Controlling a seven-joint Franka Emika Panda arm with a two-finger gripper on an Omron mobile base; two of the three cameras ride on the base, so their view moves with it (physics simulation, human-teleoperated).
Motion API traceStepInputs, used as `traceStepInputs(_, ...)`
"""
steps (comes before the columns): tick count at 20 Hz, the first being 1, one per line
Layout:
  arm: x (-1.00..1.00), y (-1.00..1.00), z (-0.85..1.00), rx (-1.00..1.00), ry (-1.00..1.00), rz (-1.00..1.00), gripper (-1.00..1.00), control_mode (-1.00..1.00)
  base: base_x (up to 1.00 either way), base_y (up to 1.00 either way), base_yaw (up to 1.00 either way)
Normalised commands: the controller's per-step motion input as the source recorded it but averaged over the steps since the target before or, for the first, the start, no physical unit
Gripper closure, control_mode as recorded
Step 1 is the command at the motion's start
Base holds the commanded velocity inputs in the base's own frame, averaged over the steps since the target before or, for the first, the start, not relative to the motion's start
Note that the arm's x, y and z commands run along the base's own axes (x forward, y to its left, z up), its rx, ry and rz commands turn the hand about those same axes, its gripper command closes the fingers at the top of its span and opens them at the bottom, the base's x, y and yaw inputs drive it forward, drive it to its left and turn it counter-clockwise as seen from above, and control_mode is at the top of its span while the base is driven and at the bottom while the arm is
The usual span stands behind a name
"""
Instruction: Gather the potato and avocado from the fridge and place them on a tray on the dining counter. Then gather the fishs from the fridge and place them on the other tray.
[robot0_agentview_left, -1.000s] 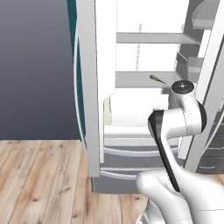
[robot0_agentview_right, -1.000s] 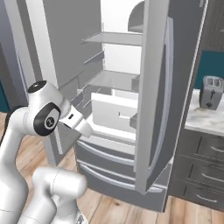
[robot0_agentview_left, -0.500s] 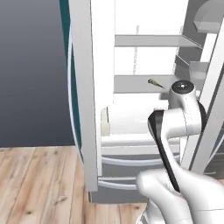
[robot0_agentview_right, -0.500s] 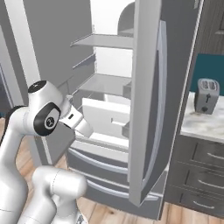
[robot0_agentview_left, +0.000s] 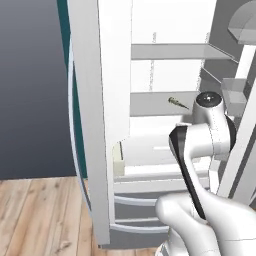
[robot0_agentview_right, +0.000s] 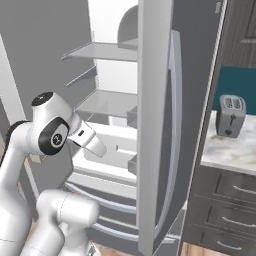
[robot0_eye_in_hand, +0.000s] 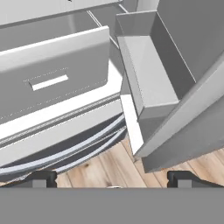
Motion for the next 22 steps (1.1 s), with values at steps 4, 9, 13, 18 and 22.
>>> traceStepInputs(4, 0.0, 0.0, 0.0, 0.0, 0.0, 0.0, -1.0, 1.0, 0.46, 0.04, -0.11)
traceStepInputs(9, 0.0, 0.0, 0.0, 0.0, 0.0, 0.0, -1.0, 1.0, 0.28, 0.07, -0.1)
traceStepInputs(13, 0.0, 0.0, 0.0, 0.0, 0.0, 0.0, -1.0, 1.0, 0.07, 0.12, -0.11)
traceStepInputs(18, 0.0, 0.0, 0.0, 0.0, 0.0, 0.0, -1.0, 1.0, 0.12, 0.15, -0.11)
traceStepInputs(22, 0.0, 0.0, 0.0, 0.0, 0.0, 0.0, -1.0, 1.0, 0.23, 0.2, -0.08)
